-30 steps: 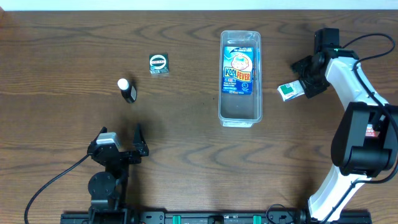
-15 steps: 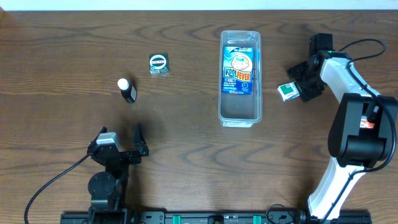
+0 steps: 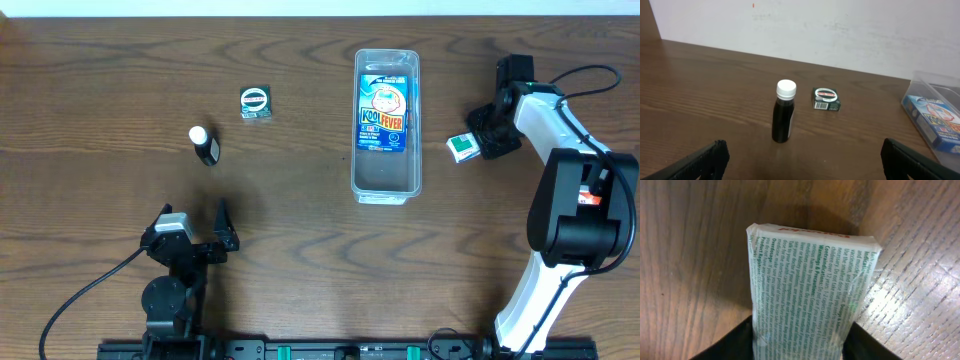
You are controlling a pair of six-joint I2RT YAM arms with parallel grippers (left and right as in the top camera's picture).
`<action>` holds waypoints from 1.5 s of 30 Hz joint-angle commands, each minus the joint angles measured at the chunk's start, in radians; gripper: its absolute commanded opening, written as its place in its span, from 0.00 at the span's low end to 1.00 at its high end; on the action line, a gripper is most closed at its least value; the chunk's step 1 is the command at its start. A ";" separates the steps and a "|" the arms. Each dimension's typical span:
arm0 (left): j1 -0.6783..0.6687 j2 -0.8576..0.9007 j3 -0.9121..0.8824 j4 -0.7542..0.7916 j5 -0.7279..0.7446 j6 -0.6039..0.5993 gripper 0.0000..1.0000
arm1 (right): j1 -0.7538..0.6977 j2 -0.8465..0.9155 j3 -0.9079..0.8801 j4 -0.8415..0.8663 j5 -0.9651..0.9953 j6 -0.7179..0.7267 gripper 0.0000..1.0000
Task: Pack container
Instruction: 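Carry the sachet left and lower it into the clear container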
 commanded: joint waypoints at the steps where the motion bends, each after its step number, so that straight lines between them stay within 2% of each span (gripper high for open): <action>1: -0.003 -0.006 -0.019 -0.039 -0.026 0.006 0.98 | 0.008 0.016 0.000 -0.003 0.024 0.003 0.43; 18: -0.003 -0.006 -0.019 -0.039 -0.027 0.006 0.98 | 0.008 -0.016 0.008 0.006 -0.001 -0.087 0.36; 26: -0.003 -0.006 -0.019 -0.039 -0.027 0.006 0.98 | 0.010 -0.145 0.034 0.024 -0.056 -0.189 0.31; 32: -0.003 -0.006 -0.019 -0.038 -0.026 0.006 0.98 | 0.027 -0.286 0.039 0.047 -0.132 -0.233 0.32; 39: -0.003 -0.006 -0.019 -0.039 -0.026 0.006 0.98 | 0.122 -0.431 0.039 0.062 -0.138 -0.245 0.33; 45: -0.003 -0.006 -0.019 -0.039 -0.026 0.006 0.98 | 0.274 -0.462 0.039 0.109 -0.140 -0.259 0.36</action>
